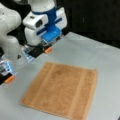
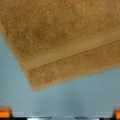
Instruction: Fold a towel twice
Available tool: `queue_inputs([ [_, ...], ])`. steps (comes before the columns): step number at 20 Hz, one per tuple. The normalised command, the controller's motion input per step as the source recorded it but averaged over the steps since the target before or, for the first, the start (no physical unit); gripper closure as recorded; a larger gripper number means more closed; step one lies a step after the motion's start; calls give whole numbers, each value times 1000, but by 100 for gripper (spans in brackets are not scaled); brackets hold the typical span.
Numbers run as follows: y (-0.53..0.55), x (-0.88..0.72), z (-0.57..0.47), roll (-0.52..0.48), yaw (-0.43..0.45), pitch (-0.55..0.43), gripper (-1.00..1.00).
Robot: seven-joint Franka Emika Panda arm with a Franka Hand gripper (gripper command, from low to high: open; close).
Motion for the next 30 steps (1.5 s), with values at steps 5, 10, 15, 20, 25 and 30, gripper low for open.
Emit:
queue_inputs([
  [5, 48, 81, 20, -31, 75, 270, -100],
  [10, 151, 215, 53, -117, 10, 251, -100],
  [15, 231, 365, 58, -168, -141, 198, -100],
  [20, 283, 436, -8, -231, -205, 162, -100],
  [25, 371, 504, -172, -220, -94, 184, -100],
  [30, 250, 486, -89, -186, -45, 184, -100],
])
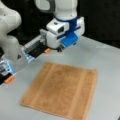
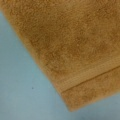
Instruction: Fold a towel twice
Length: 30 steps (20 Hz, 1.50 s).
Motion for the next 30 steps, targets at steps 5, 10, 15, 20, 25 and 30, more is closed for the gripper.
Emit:
queue_inputs([
  [5, 208, 454, -64, -227, -84, 132, -100],
  [10, 320, 469, -143, -298, -84, 98, -100],
  [15, 364, 477, -189, -297, -80, 77, -100],
  [20, 300, 393, -104, -240, -65, 101, -100],
  [25, 248, 337, -81, -198, -30, 61, -100],
  [30, 283, 357, -205, -186, -21, -53, -100],
])
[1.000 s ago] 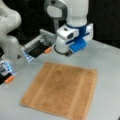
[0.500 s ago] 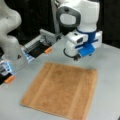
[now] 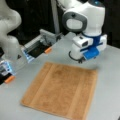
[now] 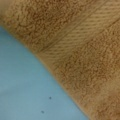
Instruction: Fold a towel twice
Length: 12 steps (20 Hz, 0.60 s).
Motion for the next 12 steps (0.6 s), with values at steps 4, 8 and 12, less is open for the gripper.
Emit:
queue_inputs([
  [4, 302, 356, -188, -216, -14, -59, -100],
  [8, 286, 316, -96, -257, -55, -59, -100],
  [12, 312, 304, -140, -305, -93, -42, -100],
])
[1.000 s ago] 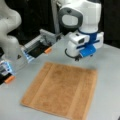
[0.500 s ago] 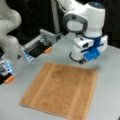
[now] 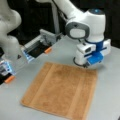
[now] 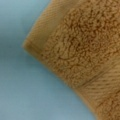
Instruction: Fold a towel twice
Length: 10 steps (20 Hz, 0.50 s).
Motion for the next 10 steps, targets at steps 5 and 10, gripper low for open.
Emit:
queue_inputs([
  [5, 249, 252, -159, -384, -109, -18, -100],
  [10, 130, 205, -145, -393, -55, 0, -100],
])
